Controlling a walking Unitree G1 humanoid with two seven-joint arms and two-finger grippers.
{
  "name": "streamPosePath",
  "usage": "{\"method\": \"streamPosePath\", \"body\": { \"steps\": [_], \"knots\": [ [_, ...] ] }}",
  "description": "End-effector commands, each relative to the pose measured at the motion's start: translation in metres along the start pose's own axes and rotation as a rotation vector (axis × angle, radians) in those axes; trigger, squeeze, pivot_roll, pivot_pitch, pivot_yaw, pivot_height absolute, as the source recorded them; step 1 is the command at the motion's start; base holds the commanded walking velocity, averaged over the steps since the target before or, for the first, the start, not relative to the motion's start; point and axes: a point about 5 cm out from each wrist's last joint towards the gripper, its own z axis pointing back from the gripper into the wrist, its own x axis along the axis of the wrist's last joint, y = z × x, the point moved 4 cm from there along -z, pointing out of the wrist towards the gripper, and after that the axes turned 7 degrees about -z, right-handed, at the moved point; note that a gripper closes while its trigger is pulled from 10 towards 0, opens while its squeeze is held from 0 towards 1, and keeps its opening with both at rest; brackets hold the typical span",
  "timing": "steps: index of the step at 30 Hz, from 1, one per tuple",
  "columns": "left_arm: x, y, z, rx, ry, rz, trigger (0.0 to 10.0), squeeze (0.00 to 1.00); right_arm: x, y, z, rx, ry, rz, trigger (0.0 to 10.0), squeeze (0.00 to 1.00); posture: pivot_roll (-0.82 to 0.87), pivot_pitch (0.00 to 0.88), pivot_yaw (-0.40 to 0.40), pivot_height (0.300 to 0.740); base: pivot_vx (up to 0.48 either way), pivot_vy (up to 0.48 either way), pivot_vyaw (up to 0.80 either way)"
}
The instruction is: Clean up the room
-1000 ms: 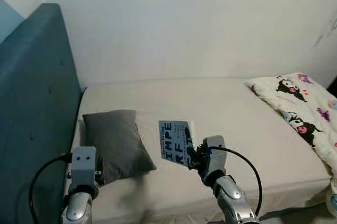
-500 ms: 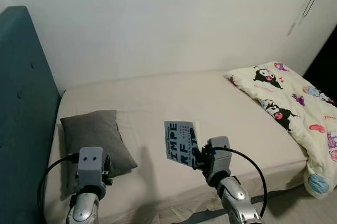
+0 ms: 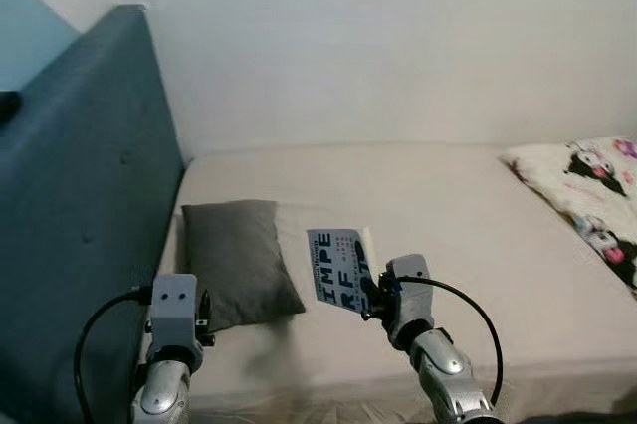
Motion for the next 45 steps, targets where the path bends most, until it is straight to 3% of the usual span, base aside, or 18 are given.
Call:
{"method": "streamPosePath", "body": {
  "steps": [1,6,9,19,22,23,28,35,45],
  "knots": [
    [-0.006,-0.001,0.004,-0.006,0.019,-0.008,10.0,0.0,0.002,0.002,0.001,0.01,-0.018,0.003,10.0,0.0,0.01,0.075,-0.082,0.74,0.0,0.0,0.8],
    [-0.005,-0.005,0.005,-0.038,0.014,-0.004,10.0,0.0,0.001,0.002,0.001,0.009,-0.019,-0.005,10.0,0.0,0.01,0.072,-0.081,0.74,0.0,0.0,0.8],
    [-0.005,-0.019,0.008,-0.127,0.018,0.01,10.0,0.0,0.0,0.002,0.002,0.007,-0.017,-0.015,10.0,0.0,0.01,0.071,-0.081,0.74,0.0,0.0,0.8],
    [-0.004,-0.036,0.013,-0.227,0.013,0.021,10.0,0.0,0.0,0.001,0.003,0.005,-0.016,-0.021,10.0,0.0,0.01,0.08,-0.083,0.74,0.0,0.0,0.8],
    [-0.005,-0.044,0.017,-0.283,0.021,0.029,10.0,0.0,0.0,0.0,0.003,0.003,-0.015,-0.022,10.0,0.0,0.01,0.082,-0.084,0.74,0.0,0.0,0.8],
    [-0.008,-0.057,0.023,-0.376,0.041,0.046,10.0,0.0,-0.001,0.0,0.003,0.001,-0.014,-0.025,10.0,0.0,0.01,0.082,-0.083,0.74,0.0,0.0,0.8],
    [-0.008,-0.068,0.028,-0.462,0.047,0.051,10.0,0.0,-0.001,-0.001,0.003,-0.001,-0.014,-0.03,10.0,0.0,0.01,0.086,-0.083,0.74,0.0,0.0,0.8],
    [-0.007,-0.069,0.027,-0.459,0.045,0.025,10.0,0.0,-0.003,-0.003,0.005,-0.018,-0.014,-0.088,10.0,0.0,0.01,0.092,-0.082,0.74,0.0,0.0,0.34],
    [-0.006,-0.052,0.019,-0.347,0.065,0.054,10.0,0.0,-0.003,-0.005,0.007,-0.024,-0.019,-0.098,10.0,0.0,0.01,0.097,-0.078,0.74,0.0,0.0,0.0]
  ]
}}
